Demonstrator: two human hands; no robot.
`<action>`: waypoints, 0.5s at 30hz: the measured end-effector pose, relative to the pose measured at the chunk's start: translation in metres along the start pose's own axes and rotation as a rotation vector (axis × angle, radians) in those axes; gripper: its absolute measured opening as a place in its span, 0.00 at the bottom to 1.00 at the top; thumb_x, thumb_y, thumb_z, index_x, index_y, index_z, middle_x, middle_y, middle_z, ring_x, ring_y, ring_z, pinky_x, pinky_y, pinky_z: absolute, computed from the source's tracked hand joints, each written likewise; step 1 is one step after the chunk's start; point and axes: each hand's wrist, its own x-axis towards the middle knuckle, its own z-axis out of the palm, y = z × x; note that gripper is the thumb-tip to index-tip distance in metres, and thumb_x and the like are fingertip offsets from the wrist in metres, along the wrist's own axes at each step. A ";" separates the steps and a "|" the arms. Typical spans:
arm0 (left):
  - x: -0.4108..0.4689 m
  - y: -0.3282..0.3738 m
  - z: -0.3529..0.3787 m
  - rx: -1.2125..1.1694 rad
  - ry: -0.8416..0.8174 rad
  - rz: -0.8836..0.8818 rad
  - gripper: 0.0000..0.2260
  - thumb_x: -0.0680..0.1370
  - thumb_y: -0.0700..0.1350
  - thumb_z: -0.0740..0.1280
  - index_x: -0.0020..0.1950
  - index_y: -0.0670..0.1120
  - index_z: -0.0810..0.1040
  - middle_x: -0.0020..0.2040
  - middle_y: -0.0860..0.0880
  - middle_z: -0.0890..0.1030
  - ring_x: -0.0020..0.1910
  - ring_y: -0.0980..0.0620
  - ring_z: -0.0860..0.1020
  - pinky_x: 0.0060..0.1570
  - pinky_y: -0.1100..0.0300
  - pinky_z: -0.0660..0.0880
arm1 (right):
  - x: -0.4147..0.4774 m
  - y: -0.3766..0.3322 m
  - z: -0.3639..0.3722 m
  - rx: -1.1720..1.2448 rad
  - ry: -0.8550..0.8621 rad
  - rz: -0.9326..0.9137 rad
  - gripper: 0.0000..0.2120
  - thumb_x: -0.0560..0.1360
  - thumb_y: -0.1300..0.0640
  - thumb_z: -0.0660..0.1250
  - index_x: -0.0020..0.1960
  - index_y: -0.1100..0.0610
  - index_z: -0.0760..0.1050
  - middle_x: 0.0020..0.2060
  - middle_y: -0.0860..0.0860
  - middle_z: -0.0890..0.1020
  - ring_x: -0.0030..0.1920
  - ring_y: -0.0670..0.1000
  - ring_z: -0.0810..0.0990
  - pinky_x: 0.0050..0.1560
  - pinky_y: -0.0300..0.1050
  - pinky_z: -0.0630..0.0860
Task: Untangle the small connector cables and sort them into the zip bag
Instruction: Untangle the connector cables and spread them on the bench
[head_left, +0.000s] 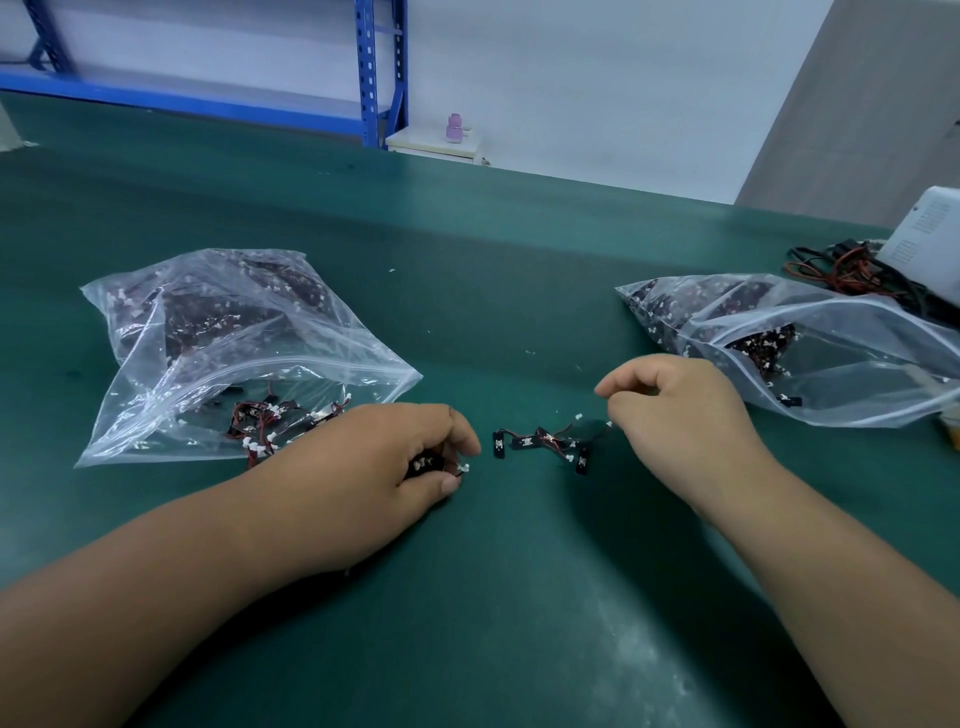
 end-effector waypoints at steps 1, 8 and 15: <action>0.000 0.000 0.000 -0.001 0.007 0.002 0.08 0.76 0.49 0.70 0.52 0.62 0.75 0.48 0.69 0.77 0.48 0.66 0.76 0.44 0.73 0.71 | 0.000 -0.001 0.000 0.008 0.027 -0.019 0.15 0.65 0.58 0.63 0.41 0.38 0.80 0.28 0.38 0.79 0.23 0.41 0.72 0.23 0.32 0.65; -0.001 0.002 -0.002 -0.001 0.032 0.014 0.07 0.75 0.52 0.70 0.46 0.60 0.73 0.43 0.63 0.79 0.40 0.60 0.77 0.38 0.68 0.71 | -0.002 0.000 0.005 -0.005 0.014 -0.059 0.17 0.69 0.62 0.65 0.41 0.39 0.79 0.32 0.35 0.79 0.24 0.43 0.72 0.24 0.32 0.66; -0.001 0.004 0.000 -0.095 0.024 0.032 0.10 0.74 0.44 0.72 0.47 0.60 0.78 0.43 0.63 0.80 0.42 0.59 0.78 0.38 0.70 0.72 | -0.009 -0.008 0.009 0.042 0.020 -0.125 0.12 0.69 0.62 0.67 0.40 0.45 0.81 0.32 0.36 0.80 0.24 0.42 0.72 0.25 0.31 0.67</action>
